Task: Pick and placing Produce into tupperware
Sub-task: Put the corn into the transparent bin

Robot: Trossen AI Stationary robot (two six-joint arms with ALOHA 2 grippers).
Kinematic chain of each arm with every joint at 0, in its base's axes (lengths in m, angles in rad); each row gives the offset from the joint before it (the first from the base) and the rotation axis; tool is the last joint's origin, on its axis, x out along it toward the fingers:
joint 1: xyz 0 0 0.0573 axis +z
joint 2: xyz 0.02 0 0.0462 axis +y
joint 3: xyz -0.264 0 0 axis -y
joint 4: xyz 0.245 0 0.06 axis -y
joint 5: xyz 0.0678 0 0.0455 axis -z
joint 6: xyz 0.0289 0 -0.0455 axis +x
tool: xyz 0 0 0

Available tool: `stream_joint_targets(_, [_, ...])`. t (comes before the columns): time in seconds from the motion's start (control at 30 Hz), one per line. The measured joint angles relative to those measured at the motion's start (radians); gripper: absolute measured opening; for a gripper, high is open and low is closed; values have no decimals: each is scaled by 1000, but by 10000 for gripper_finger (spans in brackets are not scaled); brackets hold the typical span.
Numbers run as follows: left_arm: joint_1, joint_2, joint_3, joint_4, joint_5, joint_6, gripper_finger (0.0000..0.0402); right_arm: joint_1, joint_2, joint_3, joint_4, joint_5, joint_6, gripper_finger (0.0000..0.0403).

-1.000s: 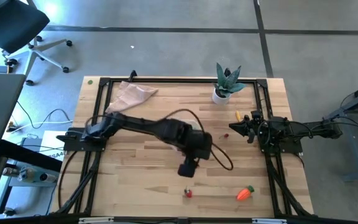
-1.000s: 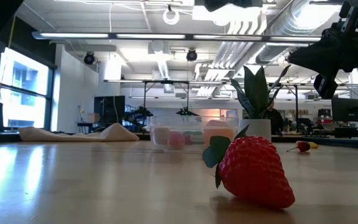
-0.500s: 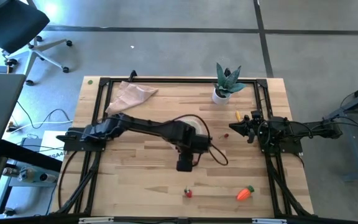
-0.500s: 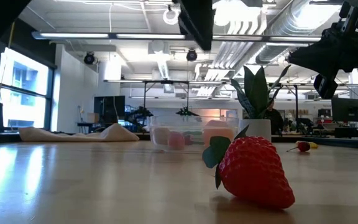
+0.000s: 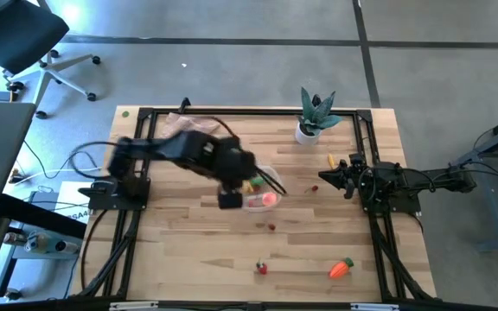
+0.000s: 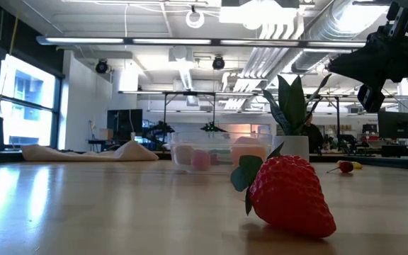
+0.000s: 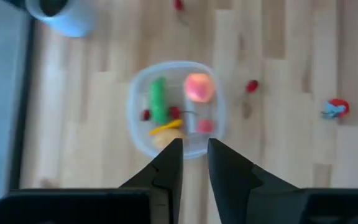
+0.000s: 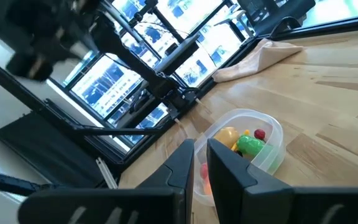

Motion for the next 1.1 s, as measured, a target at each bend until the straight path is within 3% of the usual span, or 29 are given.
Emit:
stream_joint_targets(0.2, [28, -264, -211, 103, -86, -26, 50, 0, 2, 0, 0, 0, 0, 36])
stream_joint_targets(0.43, [28, -662, -745, 550, -50, -45, 51, 0, 4, 0, 0, 0, 0, 36])
stream_joint_targets(0.53, [38, -820, -993, 822, 33, -58, 51, 0, 4, 0, 0, 0, 0, 36])
stream_joint_targets(0.67, [99, -973, -1249, 1168, 274, -78, 51, 0, 4, 0, 0, 0, 0, 36])
stream_joint_targets(0.8, [155, -1009, -1385, 1338, 378, -101, 51, 0, 4, 0, 0, 0, 0, 36])
stream_joint_targets(1.1, [148, -909, -1445, 1221, 518, 43, 51, 0, 6, 0, 0, 0, 0, 36])
